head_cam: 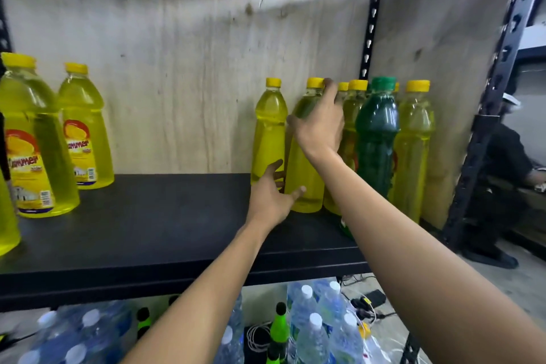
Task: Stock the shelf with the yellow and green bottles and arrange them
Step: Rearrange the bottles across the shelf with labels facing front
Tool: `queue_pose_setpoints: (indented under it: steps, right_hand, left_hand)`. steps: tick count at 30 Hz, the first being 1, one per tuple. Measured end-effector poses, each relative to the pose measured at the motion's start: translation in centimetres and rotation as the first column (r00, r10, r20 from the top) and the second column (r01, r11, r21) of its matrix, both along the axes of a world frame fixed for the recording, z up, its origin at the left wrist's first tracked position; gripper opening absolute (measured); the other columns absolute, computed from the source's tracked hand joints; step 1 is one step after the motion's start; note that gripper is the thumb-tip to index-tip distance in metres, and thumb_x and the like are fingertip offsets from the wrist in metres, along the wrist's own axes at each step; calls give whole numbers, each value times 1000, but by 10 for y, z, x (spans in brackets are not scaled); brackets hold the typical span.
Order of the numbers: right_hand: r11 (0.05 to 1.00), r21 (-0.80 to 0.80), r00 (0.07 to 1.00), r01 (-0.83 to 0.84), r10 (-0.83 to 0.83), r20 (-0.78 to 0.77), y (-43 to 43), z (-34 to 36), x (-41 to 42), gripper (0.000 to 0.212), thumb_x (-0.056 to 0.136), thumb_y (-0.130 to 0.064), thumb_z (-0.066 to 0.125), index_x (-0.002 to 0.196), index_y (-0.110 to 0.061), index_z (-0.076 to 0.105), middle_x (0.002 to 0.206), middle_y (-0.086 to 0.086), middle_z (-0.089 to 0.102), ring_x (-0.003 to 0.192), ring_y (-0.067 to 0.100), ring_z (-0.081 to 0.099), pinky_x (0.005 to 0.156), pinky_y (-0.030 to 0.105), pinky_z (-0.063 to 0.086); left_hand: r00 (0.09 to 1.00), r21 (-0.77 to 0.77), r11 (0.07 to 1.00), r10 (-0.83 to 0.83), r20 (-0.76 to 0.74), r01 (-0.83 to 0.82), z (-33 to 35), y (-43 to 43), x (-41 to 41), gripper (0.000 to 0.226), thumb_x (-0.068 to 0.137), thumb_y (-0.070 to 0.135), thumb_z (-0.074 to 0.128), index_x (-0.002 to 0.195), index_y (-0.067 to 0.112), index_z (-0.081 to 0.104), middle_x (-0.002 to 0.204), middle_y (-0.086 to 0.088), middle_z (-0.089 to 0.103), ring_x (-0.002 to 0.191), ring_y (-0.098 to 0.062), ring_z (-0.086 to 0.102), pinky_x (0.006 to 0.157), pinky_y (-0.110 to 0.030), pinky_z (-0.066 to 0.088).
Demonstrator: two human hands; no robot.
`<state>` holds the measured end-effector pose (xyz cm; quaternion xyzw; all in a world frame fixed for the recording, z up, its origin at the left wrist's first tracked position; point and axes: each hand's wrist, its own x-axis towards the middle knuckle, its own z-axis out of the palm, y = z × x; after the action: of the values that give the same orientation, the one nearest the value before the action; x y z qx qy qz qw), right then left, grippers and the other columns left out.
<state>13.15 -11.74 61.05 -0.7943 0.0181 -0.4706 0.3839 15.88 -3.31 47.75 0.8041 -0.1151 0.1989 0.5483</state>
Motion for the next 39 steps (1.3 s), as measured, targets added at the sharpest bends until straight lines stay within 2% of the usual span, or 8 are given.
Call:
queue_pose_setpoints:
  steps: [6, 12, 19, 27, 31, 33, 35, 39]
  right_hand:
    - [999, -27, 999, 38, -38, -3, -2, -2, -1, 77, 76, -23, 85, 139, -11, 41, 130, 13, 56, 121, 36, 54, 96, 41, 47]
    - [988, -148, 988, 46, -23, 153, 0, -18, -19, 89, 74, -30, 86, 147, -10, 39, 135, 10, 56, 125, 29, 51, 100, 35, 42]
    - [977, -203, 978, -58, 96, 184, 30, -15, -27, 91, 73, -36, 86, 148, -13, 39, 137, 5, 57, 128, 25, 50, 104, 32, 38]
    - [961, -175, 947, -216, 249, 201, 133, -14, 7, 93, 68, -32, 89, 145, -8, 43, 131, 11, 60, 121, 31, 55, 97, 34, 44]
    - [952, -189, 939, -242, 279, 202, 176, -14, 32, 92, 68, -34, 89, 144, -10, 43, 127, 11, 61, 117, 33, 56, 90, 37, 48]
    - [951, -185, 938, -248, 284, 200, 192, -14, 45, 90, 67, -35, 88, 142, -11, 45, 125, 10, 62, 115, 33, 57, 87, 37, 48]
    - [950, -181, 939, -254, 287, 189, 204, -15, 58, 89, 68, -37, 88, 142, -12, 44, 125, 10, 62, 115, 32, 56, 87, 38, 48]
    - [941, -206, 938, -268, 304, 167, 221, -16, 81, 89, 73, -37, 85, 146, -11, 41, 129, 9, 59, 119, 31, 54, 91, 37, 46]
  left_hand:
    - [992, 63, 995, -76, -105, 83, -4, 2, -2, 96, 72, 44, 84, 151, 27, 33, 141, -3, 55, 127, -20, 55, 103, -37, 49]
    - [998, 96, 993, -66, -11, 67, 2, 1, -10, 95, 72, 41, 85, 150, 21, 34, 139, -4, 56, 127, -21, 53, 89, -20, 41]
    - [997, 26, 998, 55, 50, -56, 10, 27, -15, 89, 76, 28, 83, 150, 19, 35, 133, -6, 60, 124, -25, 55, 102, -35, 46]
    - [972, 75, 980, 170, 163, -184, 9, 147, 16, 81, 73, 21, 86, 142, 14, 45, 119, -2, 67, 105, -12, 60, 81, -17, 41]
    - [972, 99, 979, 158, 172, -177, 9, 198, 41, 76, 73, 21, 86, 138, 14, 47, 105, 18, 59, 101, -11, 59, 66, -3, 40]
    - [982, 97, 986, 118, 145, -132, 10, 219, 52, 78, 74, 20, 86, 140, 15, 44, 108, 17, 60, 106, -15, 61, 75, -6, 46]
    - [989, 115, 989, 82, 124, -97, 9, 236, 64, 78, 75, 18, 85, 140, 15, 43, 117, 9, 62, 111, -19, 61, 85, -20, 51]
    - [983, 127, 986, 89, 161, -110, 7, 254, 84, 78, 75, 16, 85, 141, 13, 43, 115, 12, 60, 100, -9, 60, 72, -1, 45]
